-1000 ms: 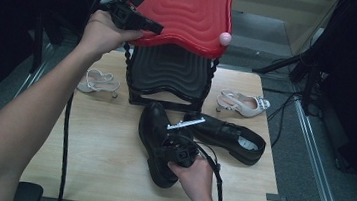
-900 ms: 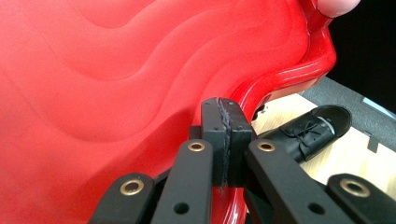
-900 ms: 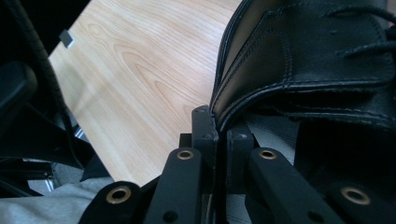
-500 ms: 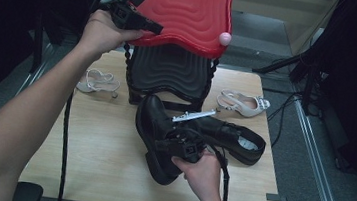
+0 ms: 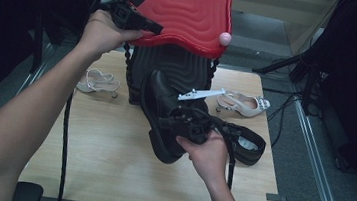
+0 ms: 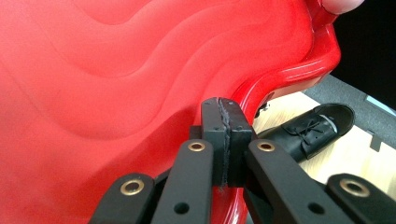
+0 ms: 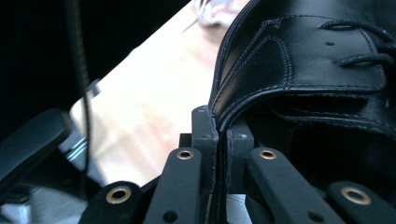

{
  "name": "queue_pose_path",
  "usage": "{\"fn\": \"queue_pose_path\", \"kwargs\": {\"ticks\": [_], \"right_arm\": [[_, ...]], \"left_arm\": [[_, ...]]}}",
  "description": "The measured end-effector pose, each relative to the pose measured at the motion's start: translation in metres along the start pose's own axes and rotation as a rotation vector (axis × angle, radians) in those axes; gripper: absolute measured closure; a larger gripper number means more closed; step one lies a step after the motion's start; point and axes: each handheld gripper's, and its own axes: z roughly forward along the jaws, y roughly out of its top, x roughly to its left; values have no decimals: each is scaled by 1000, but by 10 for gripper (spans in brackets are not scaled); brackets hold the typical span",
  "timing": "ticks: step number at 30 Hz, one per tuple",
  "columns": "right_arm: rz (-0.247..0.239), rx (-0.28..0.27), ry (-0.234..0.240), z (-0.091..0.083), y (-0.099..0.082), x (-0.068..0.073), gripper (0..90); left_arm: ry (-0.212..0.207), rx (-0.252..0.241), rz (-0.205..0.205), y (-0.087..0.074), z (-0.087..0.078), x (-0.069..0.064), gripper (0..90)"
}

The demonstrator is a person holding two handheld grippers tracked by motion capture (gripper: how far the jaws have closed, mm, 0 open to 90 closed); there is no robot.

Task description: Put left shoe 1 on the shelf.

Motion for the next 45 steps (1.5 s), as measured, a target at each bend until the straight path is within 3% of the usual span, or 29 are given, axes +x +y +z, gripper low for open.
{"fn": "queue_pose_path", "kwargs": {"ticks": [8, 10, 13, 28, 33, 36, 45], "right_arm": [[-30, -47, -96, 20, 31, -20, 871], [-66, -57, -154, 33, 41, -26, 870], [-88, -76, -197, 45, 46, -32, 870], [-165, -83, -297, 87, 62, -39, 870], [-146, -115, -301, 92, 68, -43, 869], [-110, -130, -279, 94, 72, -48, 869], [-163, -131, -341, 113, 76, -45, 866]], "left_arm": [[3, -3, 5, 0, 0, 0, 900], [2, -3, 8, -1, 0, 0, 900], [4, -5, 7, -1, 0, -1, 900], [2, -9, -5, -2, -1, -1, 900], [3, -9, -3, -2, -1, -1, 900], [1, -7, -6, -2, -1, -1, 900], [2, -8, -7, -2, -1, -1, 900]]}}
